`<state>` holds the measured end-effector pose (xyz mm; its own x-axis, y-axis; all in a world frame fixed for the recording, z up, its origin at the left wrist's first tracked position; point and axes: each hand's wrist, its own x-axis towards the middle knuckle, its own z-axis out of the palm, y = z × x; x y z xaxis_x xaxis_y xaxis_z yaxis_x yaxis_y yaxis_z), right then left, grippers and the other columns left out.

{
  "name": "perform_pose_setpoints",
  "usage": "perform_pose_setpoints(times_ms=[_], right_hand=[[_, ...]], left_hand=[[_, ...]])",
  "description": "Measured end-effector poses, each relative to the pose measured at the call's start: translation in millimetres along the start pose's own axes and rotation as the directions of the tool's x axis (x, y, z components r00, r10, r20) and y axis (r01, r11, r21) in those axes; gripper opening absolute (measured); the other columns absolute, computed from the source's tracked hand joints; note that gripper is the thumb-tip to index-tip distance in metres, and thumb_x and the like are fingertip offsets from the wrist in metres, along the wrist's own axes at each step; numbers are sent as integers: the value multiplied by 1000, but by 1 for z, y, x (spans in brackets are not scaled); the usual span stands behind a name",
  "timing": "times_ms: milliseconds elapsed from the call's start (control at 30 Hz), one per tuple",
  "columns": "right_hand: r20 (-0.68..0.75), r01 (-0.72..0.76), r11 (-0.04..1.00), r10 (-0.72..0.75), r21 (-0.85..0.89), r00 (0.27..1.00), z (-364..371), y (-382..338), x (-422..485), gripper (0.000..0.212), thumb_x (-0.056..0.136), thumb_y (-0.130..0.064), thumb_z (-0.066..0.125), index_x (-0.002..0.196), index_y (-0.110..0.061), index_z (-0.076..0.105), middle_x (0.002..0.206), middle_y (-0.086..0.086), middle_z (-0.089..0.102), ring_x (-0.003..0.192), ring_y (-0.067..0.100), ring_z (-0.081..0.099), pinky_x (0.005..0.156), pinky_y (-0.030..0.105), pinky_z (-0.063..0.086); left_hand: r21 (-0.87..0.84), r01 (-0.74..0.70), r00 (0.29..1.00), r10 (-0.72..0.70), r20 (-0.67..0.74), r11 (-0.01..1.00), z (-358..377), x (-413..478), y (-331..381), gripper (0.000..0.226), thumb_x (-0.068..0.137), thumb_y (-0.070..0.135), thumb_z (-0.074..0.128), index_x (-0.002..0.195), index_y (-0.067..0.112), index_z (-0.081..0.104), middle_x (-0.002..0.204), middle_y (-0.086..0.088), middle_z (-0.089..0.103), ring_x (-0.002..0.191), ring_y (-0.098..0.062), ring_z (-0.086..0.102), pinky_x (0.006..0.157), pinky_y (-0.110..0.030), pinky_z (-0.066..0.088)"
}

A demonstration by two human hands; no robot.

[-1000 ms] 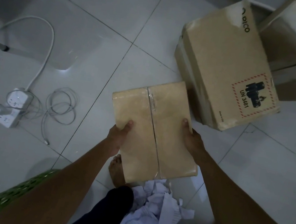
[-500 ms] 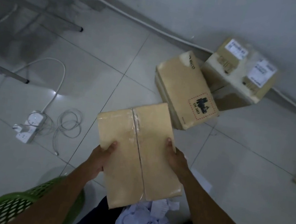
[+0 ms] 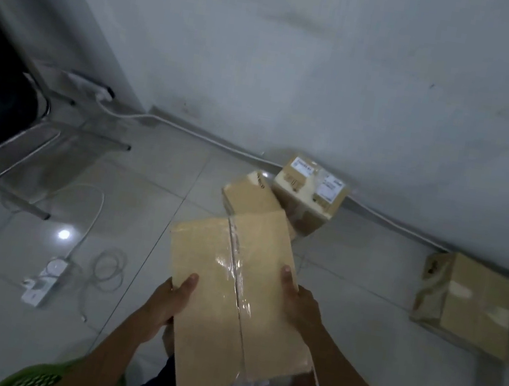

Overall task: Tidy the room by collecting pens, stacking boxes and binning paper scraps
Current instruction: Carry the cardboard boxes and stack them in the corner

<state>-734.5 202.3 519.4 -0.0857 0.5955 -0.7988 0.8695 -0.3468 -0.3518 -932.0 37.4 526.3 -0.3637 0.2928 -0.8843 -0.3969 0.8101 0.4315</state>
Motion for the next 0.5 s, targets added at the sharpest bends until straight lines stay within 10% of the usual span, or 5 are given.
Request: perform_pose_setpoints(times_ms=[267, 500], right_hand=[[-285, 29, 997, -8, 68, 959, -90, -10, -81, 102, 71, -91, 18, 109, -10, 65, 111, 15, 65, 99, 32, 61, 86, 40, 44], [-365, 99, 994, -77, 43, 928, -154, -13, -118, 105, 71, -88, 15, 103, -2, 66, 106, 22, 66, 93, 34, 62, 80, 37, 44]], left_hand=[[-57, -232, 965, 237, 112, 971, 26, -84, 73, 74, 73, 67, 59, 136, 29, 49, 118, 0, 66, 103, -20, 66, 94, -44, 53], [-87, -363, 923, 371, 98, 928, 60, -129, 123, 62, 83, 55, 62, 138, 29, 48, 116, 2, 64, 97, -14, 64, 75, -29, 55]])
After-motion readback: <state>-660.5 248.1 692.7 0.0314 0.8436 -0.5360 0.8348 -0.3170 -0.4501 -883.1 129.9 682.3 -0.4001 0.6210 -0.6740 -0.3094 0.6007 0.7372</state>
